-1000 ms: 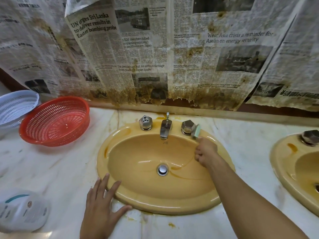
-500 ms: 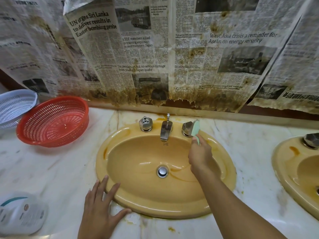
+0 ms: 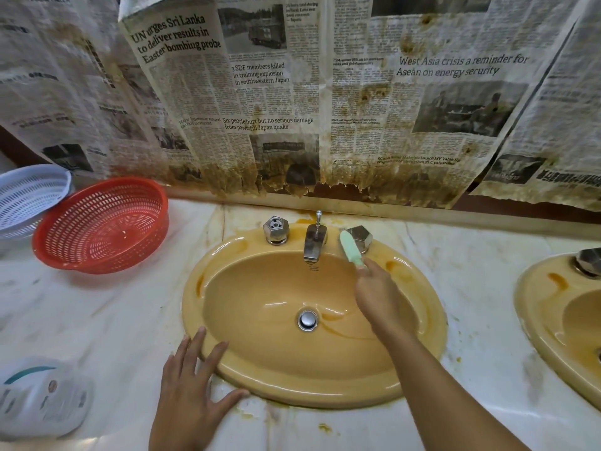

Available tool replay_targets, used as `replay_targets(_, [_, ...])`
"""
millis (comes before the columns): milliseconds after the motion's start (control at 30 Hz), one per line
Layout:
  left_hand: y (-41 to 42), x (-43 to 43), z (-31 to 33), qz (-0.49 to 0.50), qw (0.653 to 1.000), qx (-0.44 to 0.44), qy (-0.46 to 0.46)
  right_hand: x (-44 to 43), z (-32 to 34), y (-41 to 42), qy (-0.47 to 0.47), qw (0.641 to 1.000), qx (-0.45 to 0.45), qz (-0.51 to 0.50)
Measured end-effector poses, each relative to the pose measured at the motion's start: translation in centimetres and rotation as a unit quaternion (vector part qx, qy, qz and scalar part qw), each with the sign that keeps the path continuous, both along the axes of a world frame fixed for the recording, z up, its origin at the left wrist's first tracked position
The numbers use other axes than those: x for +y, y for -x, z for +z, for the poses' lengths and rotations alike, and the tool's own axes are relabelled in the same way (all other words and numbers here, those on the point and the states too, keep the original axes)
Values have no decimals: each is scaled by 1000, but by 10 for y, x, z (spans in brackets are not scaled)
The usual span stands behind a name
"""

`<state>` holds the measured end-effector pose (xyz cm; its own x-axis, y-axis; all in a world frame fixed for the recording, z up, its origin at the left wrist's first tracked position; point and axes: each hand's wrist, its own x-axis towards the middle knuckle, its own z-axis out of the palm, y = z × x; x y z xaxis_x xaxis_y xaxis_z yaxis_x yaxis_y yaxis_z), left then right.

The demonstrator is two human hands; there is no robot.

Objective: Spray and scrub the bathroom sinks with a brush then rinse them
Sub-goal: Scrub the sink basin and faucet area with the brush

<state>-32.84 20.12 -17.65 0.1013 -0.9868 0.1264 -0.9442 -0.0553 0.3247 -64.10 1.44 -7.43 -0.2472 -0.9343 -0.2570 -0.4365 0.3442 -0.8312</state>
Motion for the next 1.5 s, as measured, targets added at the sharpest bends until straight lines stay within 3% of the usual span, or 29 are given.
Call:
replay_targets(133, [2,2,1,4,1000,7,-3,-18,10,45,16,964,233,127])
replay_targets(367, [1,1,1,4,1000,13,-4,-35,4,40,-8,916,336,219])
replay_targets(533, [-1,1,0,7,1000,17,-5,0,-17,30,19,940,310,143])
replay_targets(833, [0,1,1,3,1000,12,-2,-52,-13,-25,-2,951,266,155])
replay_targets(1100, [-1,1,0,4,1000,16,-2,-8,-36,-25,33,969,237,68])
replay_targets(1200, [-2,0,0,2,1000,20,0,-26,-33,-36,31,963,251,97])
replay_targets(1333, [-1,-1,-1,3,1000,19,0,-59,-24,-41,-2,973,205,107])
replay_targets(1500, [-2,0,-1,3,1000,18,-7,-29,-31,5,-8,966,212,148])
